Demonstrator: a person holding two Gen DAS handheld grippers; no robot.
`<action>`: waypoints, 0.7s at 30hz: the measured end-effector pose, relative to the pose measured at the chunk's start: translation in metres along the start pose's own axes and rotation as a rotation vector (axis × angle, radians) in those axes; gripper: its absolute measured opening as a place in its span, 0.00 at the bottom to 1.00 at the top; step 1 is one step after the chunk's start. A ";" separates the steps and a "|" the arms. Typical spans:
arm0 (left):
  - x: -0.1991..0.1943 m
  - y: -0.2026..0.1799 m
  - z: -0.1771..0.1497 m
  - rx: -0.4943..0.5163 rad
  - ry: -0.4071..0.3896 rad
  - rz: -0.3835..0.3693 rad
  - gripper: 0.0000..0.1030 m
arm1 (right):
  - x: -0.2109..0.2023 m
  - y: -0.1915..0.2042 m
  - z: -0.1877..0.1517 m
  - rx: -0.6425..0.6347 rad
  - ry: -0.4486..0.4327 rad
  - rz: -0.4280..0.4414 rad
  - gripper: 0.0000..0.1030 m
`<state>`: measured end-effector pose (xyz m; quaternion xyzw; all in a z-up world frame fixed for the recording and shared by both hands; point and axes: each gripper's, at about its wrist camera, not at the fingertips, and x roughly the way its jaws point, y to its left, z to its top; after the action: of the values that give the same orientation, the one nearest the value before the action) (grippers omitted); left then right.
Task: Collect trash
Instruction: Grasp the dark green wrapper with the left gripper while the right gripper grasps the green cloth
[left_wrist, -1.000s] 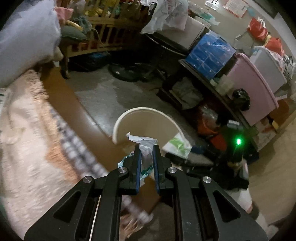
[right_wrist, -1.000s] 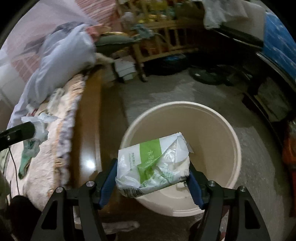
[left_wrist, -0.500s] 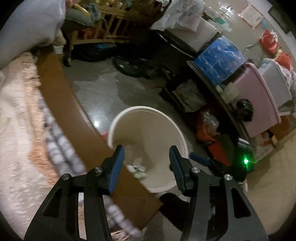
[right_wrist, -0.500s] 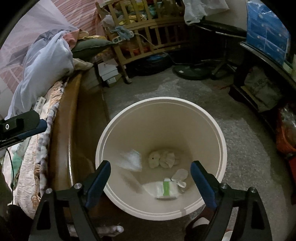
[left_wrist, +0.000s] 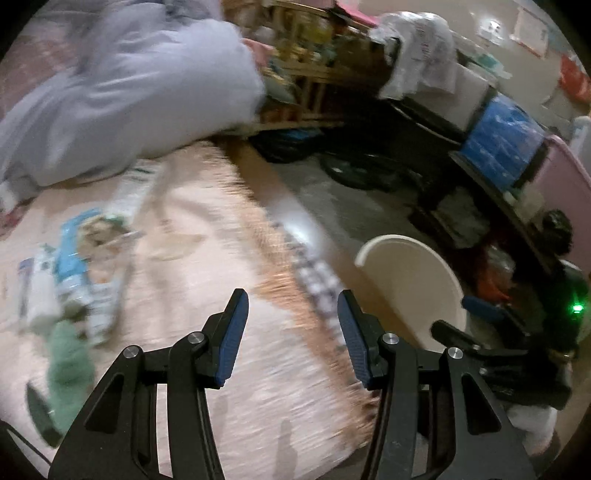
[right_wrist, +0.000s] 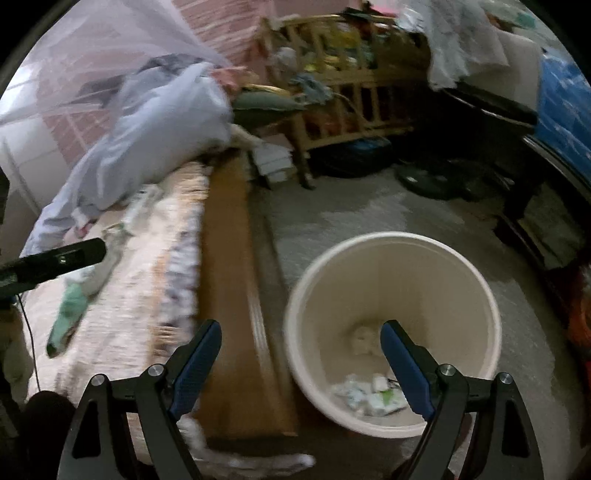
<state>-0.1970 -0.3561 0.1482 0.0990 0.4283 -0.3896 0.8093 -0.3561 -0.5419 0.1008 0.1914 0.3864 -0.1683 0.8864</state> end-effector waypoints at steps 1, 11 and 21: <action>-0.006 0.009 -0.003 -0.008 -0.008 0.017 0.47 | -0.001 0.011 0.001 -0.015 -0.003 0.013 0.84; -0.060 0.107 -0.049 -0.153 -0.029 0.187 0.47 | 0.011 0.124 0.005 -0.202 0.027 0.152 0.84; -0.101 0.210 -0.109 -0.317 0.005 0.330 0.47 | 0.030 0.218 0.000 -0.338 0.082 0.317 0.84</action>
<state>-0.1472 -0.1046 0.1224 0.0402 0.4642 -0.1797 0.8664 -0.2395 -0.3564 0.1235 0.1052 0.4097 0.0477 0.9049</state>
